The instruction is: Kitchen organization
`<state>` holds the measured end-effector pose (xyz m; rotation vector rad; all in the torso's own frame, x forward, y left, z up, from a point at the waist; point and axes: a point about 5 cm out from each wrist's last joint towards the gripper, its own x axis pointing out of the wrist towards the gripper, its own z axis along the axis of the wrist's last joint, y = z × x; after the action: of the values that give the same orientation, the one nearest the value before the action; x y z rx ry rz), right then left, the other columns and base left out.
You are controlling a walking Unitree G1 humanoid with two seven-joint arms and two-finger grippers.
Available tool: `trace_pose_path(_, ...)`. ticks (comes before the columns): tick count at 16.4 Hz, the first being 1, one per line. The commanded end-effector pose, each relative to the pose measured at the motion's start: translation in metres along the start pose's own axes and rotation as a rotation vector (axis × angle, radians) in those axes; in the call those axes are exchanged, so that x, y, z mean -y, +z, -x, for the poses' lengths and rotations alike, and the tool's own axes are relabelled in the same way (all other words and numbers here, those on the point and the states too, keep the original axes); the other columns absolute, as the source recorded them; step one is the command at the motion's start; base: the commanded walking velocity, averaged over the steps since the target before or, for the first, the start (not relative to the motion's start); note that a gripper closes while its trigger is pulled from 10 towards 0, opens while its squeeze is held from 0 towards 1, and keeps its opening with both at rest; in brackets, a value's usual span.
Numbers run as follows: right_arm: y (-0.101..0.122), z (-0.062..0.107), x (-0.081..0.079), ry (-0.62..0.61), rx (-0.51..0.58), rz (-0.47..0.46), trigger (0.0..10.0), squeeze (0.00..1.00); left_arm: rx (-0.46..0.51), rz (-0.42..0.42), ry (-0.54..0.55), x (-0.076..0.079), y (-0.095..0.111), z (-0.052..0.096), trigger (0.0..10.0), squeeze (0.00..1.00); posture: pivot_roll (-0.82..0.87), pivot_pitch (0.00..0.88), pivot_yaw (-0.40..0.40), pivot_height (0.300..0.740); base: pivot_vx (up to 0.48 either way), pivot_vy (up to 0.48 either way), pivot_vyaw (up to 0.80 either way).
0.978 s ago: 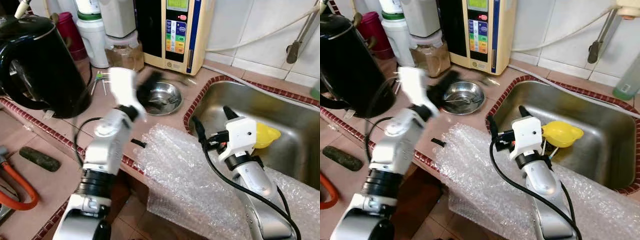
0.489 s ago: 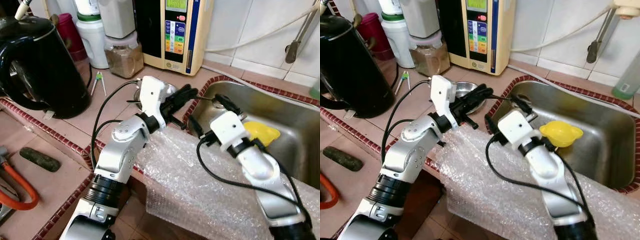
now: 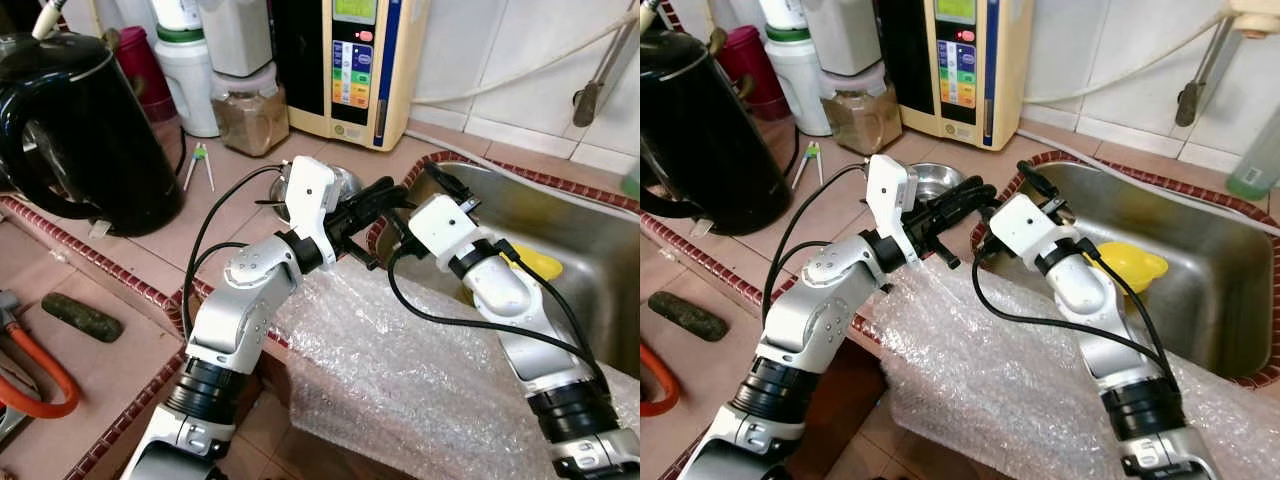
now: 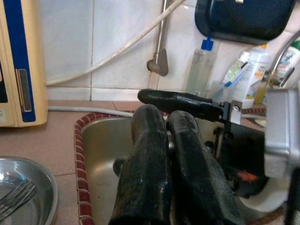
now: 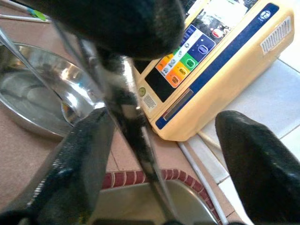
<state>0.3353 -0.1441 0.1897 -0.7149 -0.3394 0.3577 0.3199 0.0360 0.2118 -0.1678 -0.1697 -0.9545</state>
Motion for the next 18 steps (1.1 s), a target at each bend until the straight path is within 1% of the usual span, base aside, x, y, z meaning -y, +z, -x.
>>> trace_pose_path(1, -0.001, -0.003, -0.003, 0.003, 0.001, 0.009, 0.0, 0.0, 0.009, -0.011, -0.013, 0.003, 0.004, 0.001, 0.0, 0.0, -0.1, 0.072, 0.09, 0.74, 0.0, 0.0, 0.0)
trace_pose_path(4, -0.008, -0.001, 0.0, -0.016, -0.037, 0.012, 0.0, 0.0, 0.003, -0.02, -0.013, 0.003, 0.003, 0.002, 0.0, 0.0, -0.1, 0.07, 0.092, 0.74, 0.0, 0.0, 0.0)
trace_pose_path(8, -0.021, 0.006, 0.006, -0.04, -0.104, 0.005, 0.0, 0.0, -0.001, -0.032, -0.012, 0.003, 0.002, 0.002, 0.0, 0.0, -0.11, 0.071, 0.093, 0.74, 0.0, 0.0, 0.0)
trace_pose_path(9, -0.025, 0.008, 0.006, -0.043, -0.124, 0.001, 0.0, 0.0, -0.004, -0.047, -0.015, 0.002, 0.002, 0.003, 0.0, 0.0, -0.11, 0.073, 0.097, 0.74, 0.0, 0.0, 0.0)
trace_pose_path(12, -0.028, 0.009, 0.008, -0.049, -0.145, -0.013, 0.0, 0.0, -0.004, -0.051, -0.009, 0.002, 0.002, 0.003, 0.0, 0.0, -0.11, 0.073, 0.097, 0.74, 0.0, 0.0, 0.0)
trace_pose_path(18, -0.03, 0.007, 0.009, -0.051, -0.152, -0.032, 0.0, 0.0, -0.008, -0.058, -0.005, 0.001, 0.002, 0.004, 0.0, 0.0, -0.1, 0.075, 0.099, 0.74, 0.0, 0.0, 0.0)
